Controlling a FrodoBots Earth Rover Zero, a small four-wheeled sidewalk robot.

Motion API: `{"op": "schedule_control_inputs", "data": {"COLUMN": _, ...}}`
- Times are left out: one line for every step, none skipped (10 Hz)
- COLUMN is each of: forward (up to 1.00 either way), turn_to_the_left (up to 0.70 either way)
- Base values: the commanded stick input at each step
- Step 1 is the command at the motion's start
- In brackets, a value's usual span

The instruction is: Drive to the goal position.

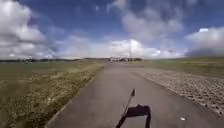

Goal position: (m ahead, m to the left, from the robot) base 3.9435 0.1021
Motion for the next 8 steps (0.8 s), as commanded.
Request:
{"op": "schedule_control_inputs", "data": {"forward": 0.85, "turn_to_the_left": 0.00}}
{"op": "schedule_control_inputs", "data": {"forward": 0.85, "turn_to_the_left": 0.00}}
{"op": "schedule_control_inputs", "data": {"forward": 0.85, "turn_to_the_left": 0.00}}
{"op": "schedule_control_inputs", "data": {"forward": 0.85, "turn_to_the_left": 0.00}}
{"op": "schedule_control_inputs", "data": {"forward": 0.85, "turn_to_the_left": 0.00}}
{"op": "schedule_control_inputs", "data": {"forward": 0.85, "turn_to_the_left": 0.00}}
{"op": "schedule_control_inputs", "data": {"forward": 0.85, "turn_to_the_left": 0.00}}
{"op": "schedule_control_inputs", "data": {"forward": 0.85, "turn_to_the_left": 0.00}}
